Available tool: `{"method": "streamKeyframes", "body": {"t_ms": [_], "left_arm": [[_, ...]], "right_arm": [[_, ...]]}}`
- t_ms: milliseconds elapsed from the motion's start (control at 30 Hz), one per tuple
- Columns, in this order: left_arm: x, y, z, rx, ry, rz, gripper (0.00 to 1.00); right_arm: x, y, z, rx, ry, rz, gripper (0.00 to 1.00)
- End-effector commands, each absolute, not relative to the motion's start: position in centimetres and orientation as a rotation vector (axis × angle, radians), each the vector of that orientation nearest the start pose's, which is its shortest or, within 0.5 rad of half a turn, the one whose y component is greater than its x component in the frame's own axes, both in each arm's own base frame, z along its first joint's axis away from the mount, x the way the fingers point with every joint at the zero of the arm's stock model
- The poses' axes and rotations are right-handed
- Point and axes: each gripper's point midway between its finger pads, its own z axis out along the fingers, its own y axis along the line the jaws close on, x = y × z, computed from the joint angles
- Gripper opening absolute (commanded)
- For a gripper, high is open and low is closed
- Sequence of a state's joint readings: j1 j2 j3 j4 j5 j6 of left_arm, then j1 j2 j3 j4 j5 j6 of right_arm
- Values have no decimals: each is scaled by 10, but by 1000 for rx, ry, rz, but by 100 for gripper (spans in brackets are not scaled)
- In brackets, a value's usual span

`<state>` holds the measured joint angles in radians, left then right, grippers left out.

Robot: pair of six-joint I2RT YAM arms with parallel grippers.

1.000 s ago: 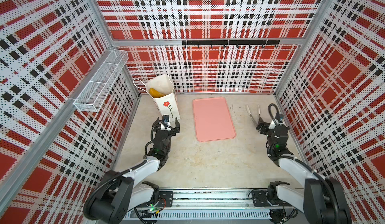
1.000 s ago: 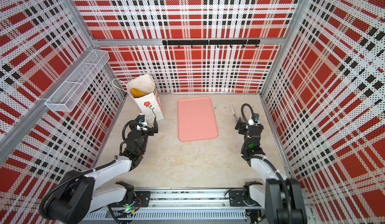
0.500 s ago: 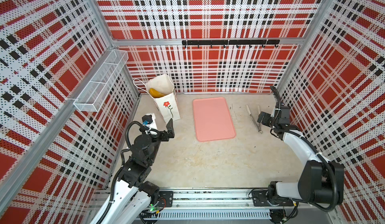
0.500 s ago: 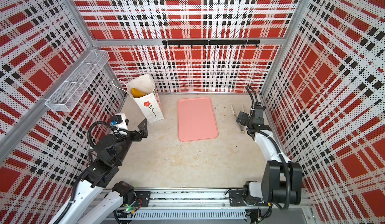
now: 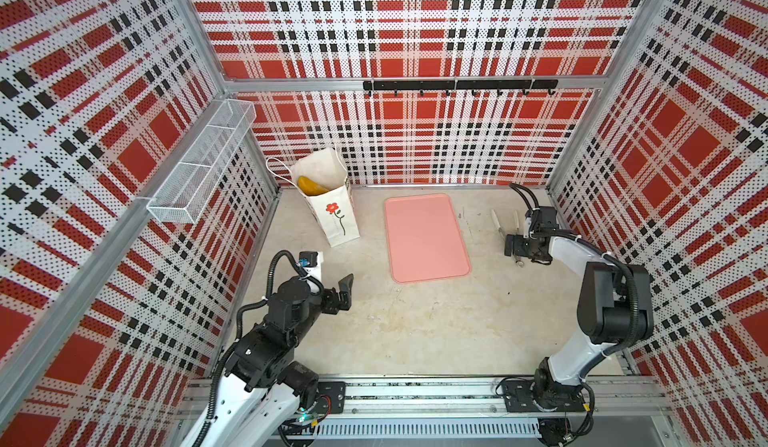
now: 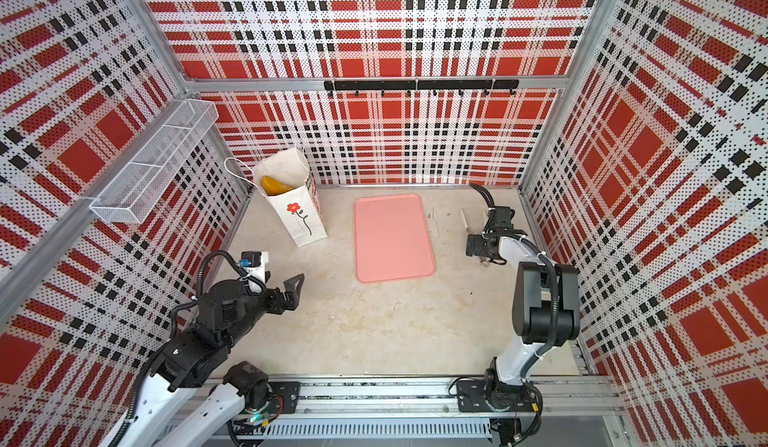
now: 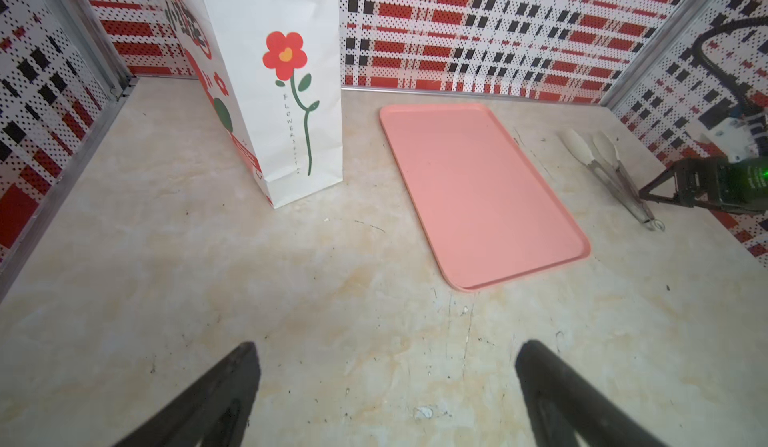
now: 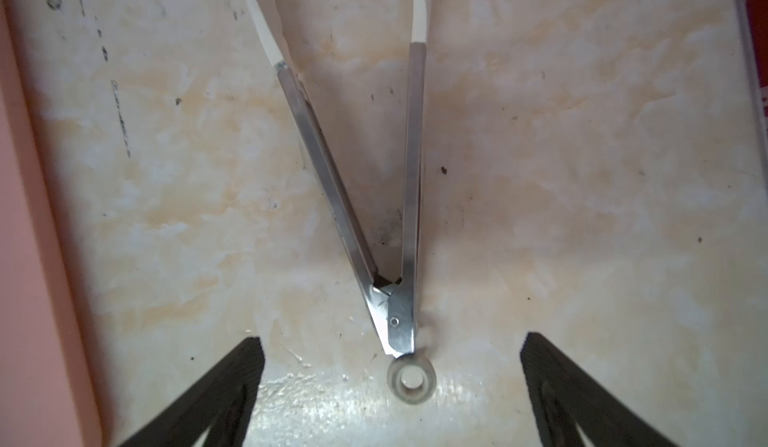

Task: Take the fake bread out of the paper bag
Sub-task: 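Lower the right gripper onto the metal tongs and grasp them while the left arm lifts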

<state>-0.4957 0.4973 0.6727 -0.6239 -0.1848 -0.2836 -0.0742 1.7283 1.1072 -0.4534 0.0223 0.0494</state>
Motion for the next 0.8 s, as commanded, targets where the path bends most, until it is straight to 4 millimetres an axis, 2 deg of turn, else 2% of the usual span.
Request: {"method": "streamKeyframes", "body": {"t_ms": [0,200,433,633,767], "left_arm": [[220,-91,239,106,2028,-348,99],[216,-98,240,138,2020,-375,99],[218,-91,242,103,2014,-337,99],[218,-91,243,98,2007,-342,99],[219,-94,241,107,2011,-352,99]], "right_arm": [[425,-37,72,100,2601,-61,100],[439,-34,60,32,2658,-39,95],[459,-31,47,29,2677,-15,91],[459,-31,32,4,2717,-37,89],[458,-27,21,-4,2725,-34,83]]}}
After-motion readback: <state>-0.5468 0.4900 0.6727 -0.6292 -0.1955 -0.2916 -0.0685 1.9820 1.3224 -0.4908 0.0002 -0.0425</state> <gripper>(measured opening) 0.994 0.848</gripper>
